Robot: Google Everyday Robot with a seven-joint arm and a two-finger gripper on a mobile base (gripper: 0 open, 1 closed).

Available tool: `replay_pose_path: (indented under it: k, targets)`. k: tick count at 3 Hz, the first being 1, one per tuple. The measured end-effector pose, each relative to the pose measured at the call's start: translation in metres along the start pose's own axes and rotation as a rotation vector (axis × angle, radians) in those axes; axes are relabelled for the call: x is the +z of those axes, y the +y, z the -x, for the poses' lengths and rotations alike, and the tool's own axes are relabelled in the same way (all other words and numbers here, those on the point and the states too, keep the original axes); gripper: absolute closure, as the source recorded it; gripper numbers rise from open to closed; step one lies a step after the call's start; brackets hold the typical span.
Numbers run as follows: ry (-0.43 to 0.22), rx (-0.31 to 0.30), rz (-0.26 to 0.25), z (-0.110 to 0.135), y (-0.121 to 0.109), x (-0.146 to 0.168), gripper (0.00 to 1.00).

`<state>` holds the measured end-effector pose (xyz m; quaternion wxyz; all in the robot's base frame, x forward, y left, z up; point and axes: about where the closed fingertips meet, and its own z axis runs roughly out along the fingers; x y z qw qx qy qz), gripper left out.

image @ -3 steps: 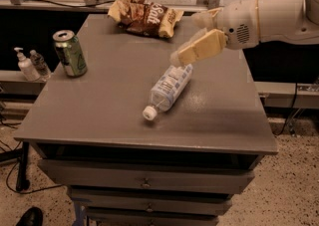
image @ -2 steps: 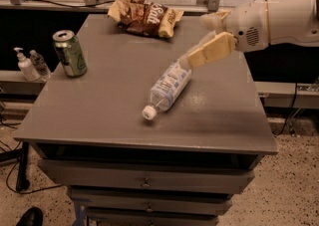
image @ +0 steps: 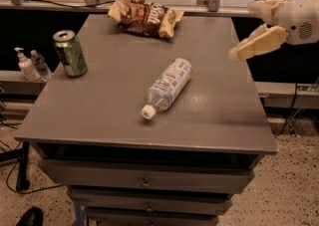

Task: Knock blue plastic bottle over

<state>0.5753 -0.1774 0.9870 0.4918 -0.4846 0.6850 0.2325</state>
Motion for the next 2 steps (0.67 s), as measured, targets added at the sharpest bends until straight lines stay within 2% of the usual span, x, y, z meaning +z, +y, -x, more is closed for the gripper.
replay_pose_path:
  k: [1,2]
  targets:
    - [-0.012,-0.02,-0.02,0.0105,-0.007,-0.0074,0.0]
    - [-0.011,-0.019,-0.018,0.0098,-0.0063,-0.0063,0.0]
